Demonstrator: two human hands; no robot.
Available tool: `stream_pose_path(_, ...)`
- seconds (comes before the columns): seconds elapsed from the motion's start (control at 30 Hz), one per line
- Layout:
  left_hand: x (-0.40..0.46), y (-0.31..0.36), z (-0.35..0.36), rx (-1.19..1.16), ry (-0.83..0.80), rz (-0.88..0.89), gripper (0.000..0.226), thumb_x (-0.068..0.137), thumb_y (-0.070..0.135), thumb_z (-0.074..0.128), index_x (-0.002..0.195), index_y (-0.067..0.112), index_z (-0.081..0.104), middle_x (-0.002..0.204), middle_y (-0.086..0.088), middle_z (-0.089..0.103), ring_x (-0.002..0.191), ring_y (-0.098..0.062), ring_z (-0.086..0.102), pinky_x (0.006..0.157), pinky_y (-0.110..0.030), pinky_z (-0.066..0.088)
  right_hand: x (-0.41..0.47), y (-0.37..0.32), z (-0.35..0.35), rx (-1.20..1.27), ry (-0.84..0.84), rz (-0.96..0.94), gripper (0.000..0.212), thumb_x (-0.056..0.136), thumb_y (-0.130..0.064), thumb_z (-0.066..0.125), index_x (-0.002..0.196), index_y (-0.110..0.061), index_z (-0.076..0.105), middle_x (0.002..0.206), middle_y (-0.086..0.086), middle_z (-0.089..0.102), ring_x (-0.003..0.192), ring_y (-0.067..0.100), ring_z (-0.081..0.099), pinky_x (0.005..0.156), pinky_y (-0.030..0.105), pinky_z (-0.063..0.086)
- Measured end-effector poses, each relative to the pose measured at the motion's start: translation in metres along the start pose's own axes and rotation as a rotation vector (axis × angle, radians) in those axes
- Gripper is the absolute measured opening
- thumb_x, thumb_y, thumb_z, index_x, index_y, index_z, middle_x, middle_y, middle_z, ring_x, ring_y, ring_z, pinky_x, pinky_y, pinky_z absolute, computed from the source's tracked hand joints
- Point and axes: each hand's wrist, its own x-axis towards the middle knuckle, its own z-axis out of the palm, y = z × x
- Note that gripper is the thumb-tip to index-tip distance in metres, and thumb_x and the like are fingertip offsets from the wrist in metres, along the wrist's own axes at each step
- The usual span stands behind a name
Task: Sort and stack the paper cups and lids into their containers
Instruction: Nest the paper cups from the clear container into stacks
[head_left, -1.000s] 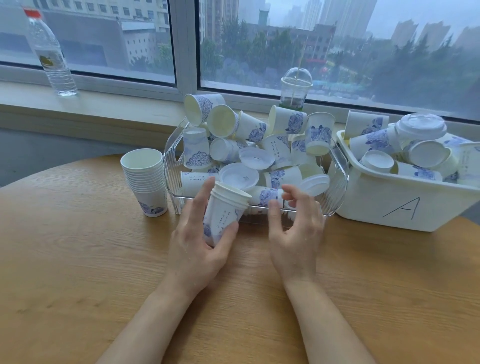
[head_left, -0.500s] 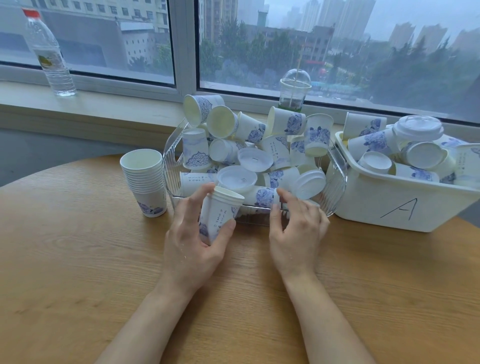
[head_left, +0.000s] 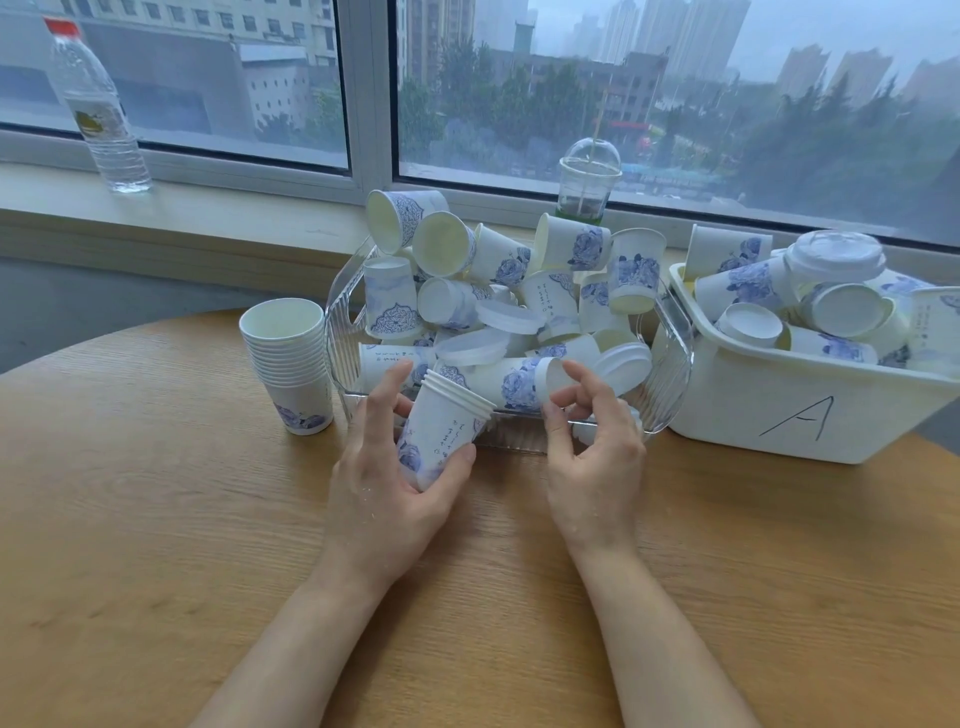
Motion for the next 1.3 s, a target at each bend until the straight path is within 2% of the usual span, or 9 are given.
stream_pose_path(0.13,0.0,-0.001,0.001,-0.015,-0.004,-0.01,0.088,0.077,0.055,0.073,0.154,0.037,0.036,0.118,0.03,0.049,0.101,0.001,0.055,0.083,-0.001,0.037,-0.001,0.0,0.0,0.074,0.057,0.05,0.053,0.105,-0.007,0.058,0.155,-0.021,0.047,0.107,-0.006,0.058,0.096,0.012,0.058,0.085,0.031,0.053)
stream_pose_path(0.23,0.0,-0.001,0.0,-0.008,-0.013,-0.007,0.086,0.077,0.056,0.071,0.154,0.038,0.036,0.12,0.029,0.048,0.104,0.003,0.054,0.083,-0.001,0.037,-0.001,0.0,0.001,0.124,0.003,0.061,0.056,0.107,-0.007,0.054,0.158,-0.025,0.041,0.127,-0.009,0.056,0.112,0.018,0.061,0.099,0.04,0.053)
stream_pose_path(0.33,-0.001,-0.001,0.0,0.004,-0.02,0.011,0.084,0.079,0.053,0.072,0.154,0.038,0.038,0.114,0.02,0.051,0.107,0.003,0.052,0.086,-0.004,0.039,-0.005,-0.003,0.005,0.201,-0.1,0.046,0.054,0.108,-0.009,0.053,0.156,-0.031,0.042,0.134,-0.02,0.053,0.115,0.026,0.066,0.101,0.04,0.055)
stream_pose_path(0.47,-0.002,-0.002,0.002,-0.01,-0.033,0.047,0.083,0.081,0.048,0.072,0.157,0.032,0.042,0.118,0.009,0.055,0.11,0.006,0.052,0.091,-0.015,0.044,-0.007,-0.003,0.006,0.216,-0.193,-0.002,0.051,0.107,-0.008,0.055,0.154,-0.025,0.047,0.129,-0.015,0.057,0.118,0.021,0.062,0.104,0.047,0.052)
stream_pose_path(0.6,-0.001,-0.001,0.002,-0.013,-0.047,0.087,0.081,0.082,0.047,0.071,0.157,0.036,0.04,0.121,0.002,0.058,0.113,-0.002,0.055,0.097,-0.003,0.036,-0.006,-0.007,0.005,0.187,-0.204,-0.01,0.043,0.104,-0.007,0.061,0.145,-0.02,0.058,0.101,-0.008,0.055,0.095,0.017,0.058,0.09,0.038,0.053)
stream_pose_path(0.7,0.0,-0.002,0.002,-0.011,-0.053,0.097,0.08,0.083,0.045,0.071,0.157,0.032,0.043,0.122,0.0,0.059,0.112,0.0,0.055,0.096,-0.001,0.036,-0.004,-0.012,0.0,0.193,-0.166,0.015,0.032,0.102,-0.016,0.066,0.133,-0.025,0.066,0.109,-0.006,0.054,0.093,0.013,0.058,0.083,0.026,0.051)
stream_pose_path(0.83,-0.001,-0.001,0.002,-0.027,-0.088,0.114,0.078,0.084,0.043,0.072,0.157,0.031,0.046,0.124,0.002,0.058,0.113,-0.001,0.057,0.093,-0.003,0.039,-0.004,-0.012,-0.003,0.2,-0.136,0.025,0.021,0.1,-0.026,0.07,0.119,-0.026,0.063,0.135,-0.014,0.057,0.112,0.018,0.06,0.093,0.032,0.05)
stream_pose_path(1.07,-0.002,0.003,0.0,-0.035,-0.12,0.117,0.075,0.085,0.042,0.07,0.156,0.03,0.048,0.123,0.004,0.057,0.113,-0.001,0.057,0.093,-0.004,0.039,-0.005,-0.015,-0.002,0.219,-0.173,0.054,0.038,0.1,-0.025,0.068,0.135,-0.024,0.054,0.132,-0.012,0.065,0.129,0.012,0.059,0.098,0.019,0.044)
stream_pose_path(1.3,-0.004,0.004,0.001,-0.045,-0.186,0.16,0.079,0.085,0.03,0.076,0.158,0.028,0.046,0.123,0.001,0.058,0.113,-0.003,0.058,0.094,-0.007,0.041,-0.006,-0.018,-0.002,0.417,-0.16,0.131,0.036,0.106,-0.031,0.059,0.141,-0.03,0.051,0.126,-0.005,0.07,0.12,0.022,0.068,0.1,0.05,0.055)
